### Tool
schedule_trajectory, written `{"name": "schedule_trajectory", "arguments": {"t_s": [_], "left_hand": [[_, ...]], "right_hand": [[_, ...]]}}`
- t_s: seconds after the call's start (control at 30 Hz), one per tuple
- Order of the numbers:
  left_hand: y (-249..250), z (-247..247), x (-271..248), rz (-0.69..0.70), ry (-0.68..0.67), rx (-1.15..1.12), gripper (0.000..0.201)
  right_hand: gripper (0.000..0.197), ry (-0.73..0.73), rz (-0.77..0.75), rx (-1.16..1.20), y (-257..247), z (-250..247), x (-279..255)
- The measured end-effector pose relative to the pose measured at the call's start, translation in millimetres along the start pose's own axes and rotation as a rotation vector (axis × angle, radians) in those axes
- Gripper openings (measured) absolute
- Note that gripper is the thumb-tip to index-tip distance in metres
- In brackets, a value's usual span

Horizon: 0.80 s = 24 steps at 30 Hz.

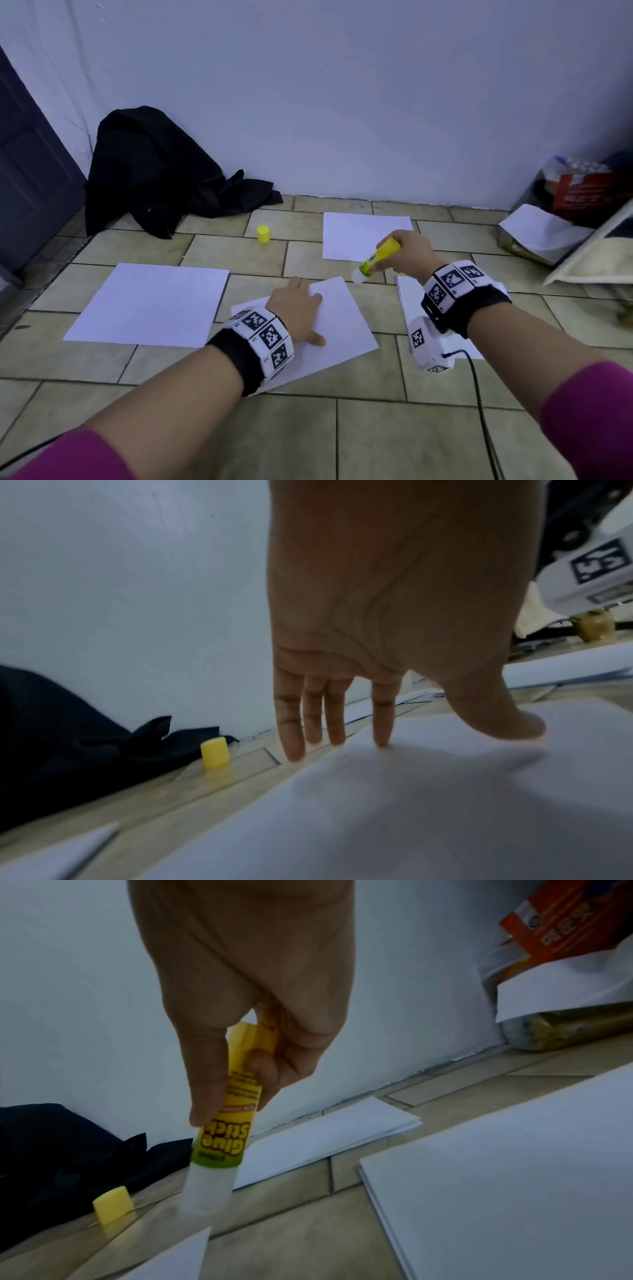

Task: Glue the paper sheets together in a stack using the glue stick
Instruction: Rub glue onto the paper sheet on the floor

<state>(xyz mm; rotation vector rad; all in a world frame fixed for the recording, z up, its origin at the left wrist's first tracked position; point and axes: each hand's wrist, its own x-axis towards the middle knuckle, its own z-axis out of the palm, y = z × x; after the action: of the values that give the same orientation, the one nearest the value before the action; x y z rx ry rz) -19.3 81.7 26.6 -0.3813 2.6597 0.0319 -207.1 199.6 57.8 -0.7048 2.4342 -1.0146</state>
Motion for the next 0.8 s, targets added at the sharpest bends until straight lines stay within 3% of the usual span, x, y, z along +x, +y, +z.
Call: {"name": "schedule_trajectory", "arguments": {"t_s": [0.23, 0.43, 0.8], "left_hand": [[2, 15, 8, 0.034, 0.086, -0.054, 0.094], [-1, 17, 10, -0.001, 0.118, -0.091, 0.096], [-3, 20, 11, -0.004, 0.141, -0.104, 0.094]], "right_hand": [[0.020, -0.084, -0.149, 0.028, -8, 26, -11], [0.021, -0.104, -0.261, -0.126, -27, 52, -12], [0.027, -0.184, -0.278, -0.432, -42, 50, -18]]}}
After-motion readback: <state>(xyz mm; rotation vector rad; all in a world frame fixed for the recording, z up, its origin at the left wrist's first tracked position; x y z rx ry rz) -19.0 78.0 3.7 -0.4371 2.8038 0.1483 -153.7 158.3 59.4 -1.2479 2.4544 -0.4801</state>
